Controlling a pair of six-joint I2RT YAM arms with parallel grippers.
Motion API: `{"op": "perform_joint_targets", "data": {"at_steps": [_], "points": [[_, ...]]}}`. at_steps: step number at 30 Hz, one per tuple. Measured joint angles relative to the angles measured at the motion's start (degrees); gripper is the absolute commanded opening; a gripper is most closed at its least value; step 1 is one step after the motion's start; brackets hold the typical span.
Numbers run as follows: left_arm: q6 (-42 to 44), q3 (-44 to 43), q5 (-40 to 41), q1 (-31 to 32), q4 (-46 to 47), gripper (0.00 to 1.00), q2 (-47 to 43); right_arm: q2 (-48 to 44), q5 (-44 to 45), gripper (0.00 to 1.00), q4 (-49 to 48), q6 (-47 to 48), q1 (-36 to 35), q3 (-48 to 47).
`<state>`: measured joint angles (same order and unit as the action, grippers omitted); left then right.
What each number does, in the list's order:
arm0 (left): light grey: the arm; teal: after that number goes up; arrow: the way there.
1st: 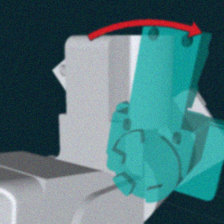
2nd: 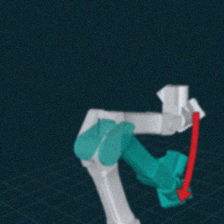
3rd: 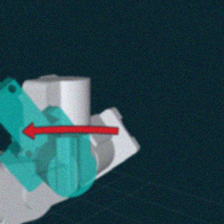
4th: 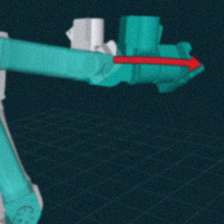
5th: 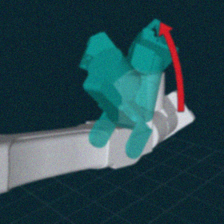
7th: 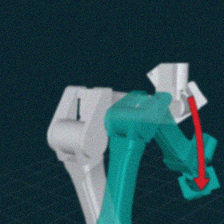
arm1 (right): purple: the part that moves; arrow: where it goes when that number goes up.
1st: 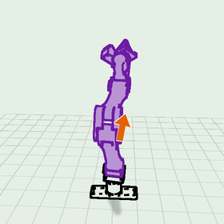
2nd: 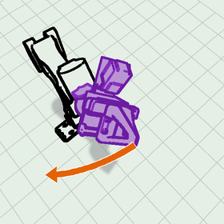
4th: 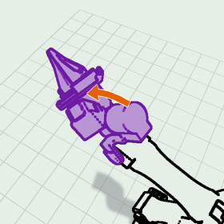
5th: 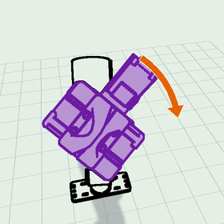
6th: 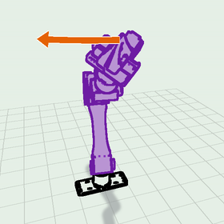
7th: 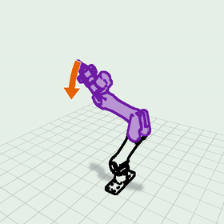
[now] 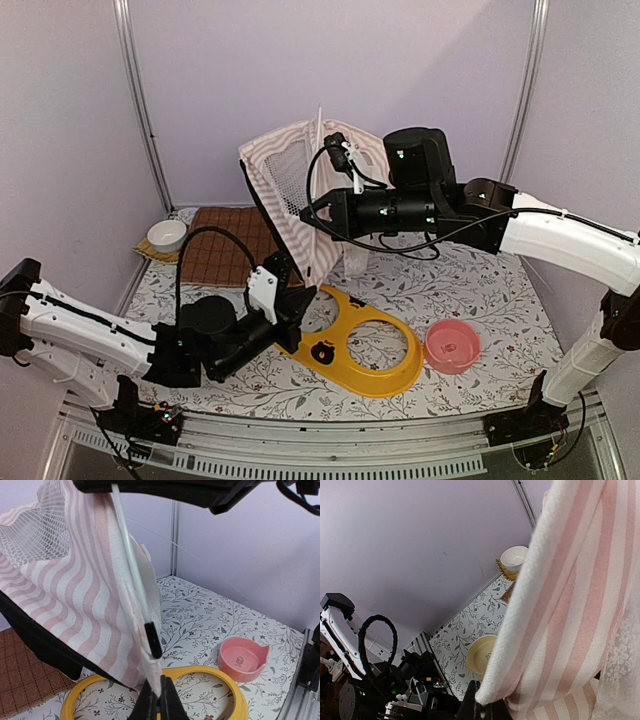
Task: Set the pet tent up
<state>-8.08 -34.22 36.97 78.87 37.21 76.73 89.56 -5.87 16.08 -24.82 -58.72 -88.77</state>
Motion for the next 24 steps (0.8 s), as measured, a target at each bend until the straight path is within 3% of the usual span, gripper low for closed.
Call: {"op": "perform_joint_targets", "data": {"at_steps": [24], "points": [[-0.68,-0.24,2.8,1.22,-2.1,0.0,-0.02,1.01,0.07,0.0,-0.17,-0.04,1.03,0.02]]}}
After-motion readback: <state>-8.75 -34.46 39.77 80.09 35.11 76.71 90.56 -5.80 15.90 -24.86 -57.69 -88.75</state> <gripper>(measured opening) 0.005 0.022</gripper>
